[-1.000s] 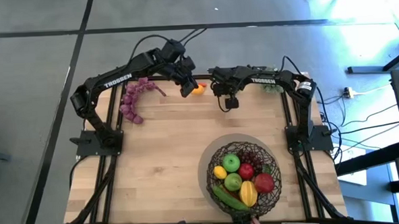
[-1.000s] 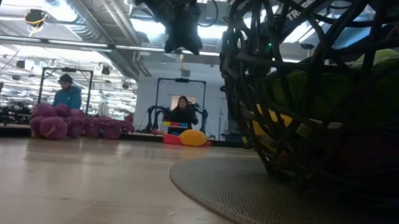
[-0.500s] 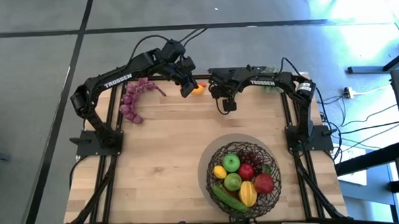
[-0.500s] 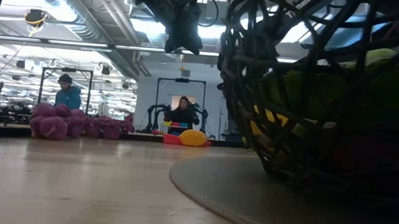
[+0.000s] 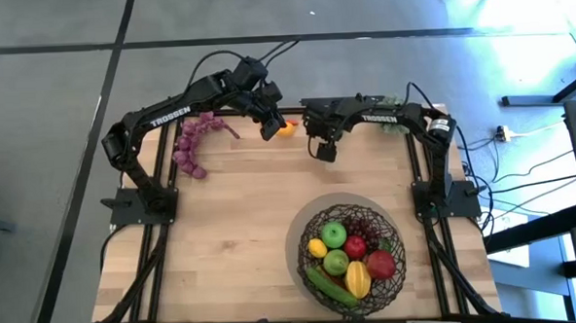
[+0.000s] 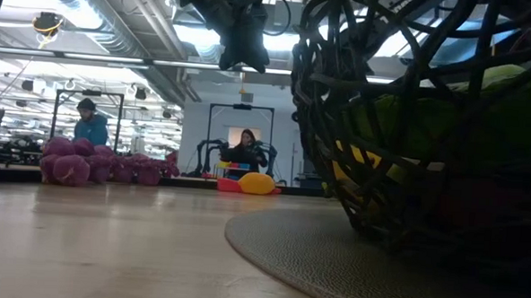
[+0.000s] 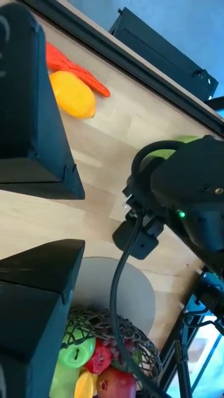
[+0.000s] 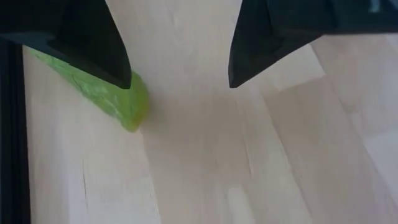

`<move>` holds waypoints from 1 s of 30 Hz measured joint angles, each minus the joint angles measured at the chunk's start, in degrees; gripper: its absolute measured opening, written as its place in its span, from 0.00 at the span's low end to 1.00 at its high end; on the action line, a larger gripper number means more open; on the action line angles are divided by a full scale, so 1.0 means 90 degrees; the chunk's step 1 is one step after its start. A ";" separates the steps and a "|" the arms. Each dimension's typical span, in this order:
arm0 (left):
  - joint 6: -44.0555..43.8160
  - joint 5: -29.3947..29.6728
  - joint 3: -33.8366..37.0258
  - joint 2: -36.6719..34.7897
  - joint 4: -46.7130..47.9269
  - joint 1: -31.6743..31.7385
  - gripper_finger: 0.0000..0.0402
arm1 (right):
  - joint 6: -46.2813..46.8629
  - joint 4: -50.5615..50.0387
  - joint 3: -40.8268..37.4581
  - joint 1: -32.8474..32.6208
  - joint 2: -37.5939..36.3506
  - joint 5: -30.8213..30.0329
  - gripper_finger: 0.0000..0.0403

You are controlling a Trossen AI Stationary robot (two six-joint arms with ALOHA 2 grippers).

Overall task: Build produce basket
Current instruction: Put the green cucumber into the wire basket

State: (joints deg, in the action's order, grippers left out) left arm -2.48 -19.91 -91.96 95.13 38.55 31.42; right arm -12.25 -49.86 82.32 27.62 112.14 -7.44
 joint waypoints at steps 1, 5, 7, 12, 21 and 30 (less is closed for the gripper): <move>0.0002 -0.0001 0.0000 0.0000 -0.0001 0.0000 0.26 | -0.0004 -0.0031 0.0000 -0.0002 0.0000 -0.0006 0.65; 0.0031 0.0023 0.0000 0.0000 0.0000 0.0000 0.26 | -0.0167 -0.0073 0.0000 -0.0073 0.0000 -0.0021 0.65; 0.0125 0.0133 0.0000 0.0000 -0.0001 0.0000 0.26 | -0.0148 -0.0080 0.0000 -0.0129 0.0000 -0.0028 0.65; 0.0169 0.0303 0.0000 0.0000 0.0001 0.0000 0.26 | 0.0213 -0.0511 0.0000 -0.0346 0.0000 0.0104 0.65; 0.0170 0.0312 0.0000 0.0000 0.0001 0.0007 0.26 | -0.0032 0.0417 -0.0213 -0.0408 -0.0002 -0.0451 0.65; 0.0170 0.0314 0.0000 0.0000 -0.0001 0.0007 0.26 | -0.0404 0.0923 -0.0686 -0.0427 -0.0002 -0.1370 0.65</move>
State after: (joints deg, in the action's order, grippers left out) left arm -0.95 -17.08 -91.96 95.13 38.54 31.48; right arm -15.89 -41.55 76.15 23.77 112.12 -19.77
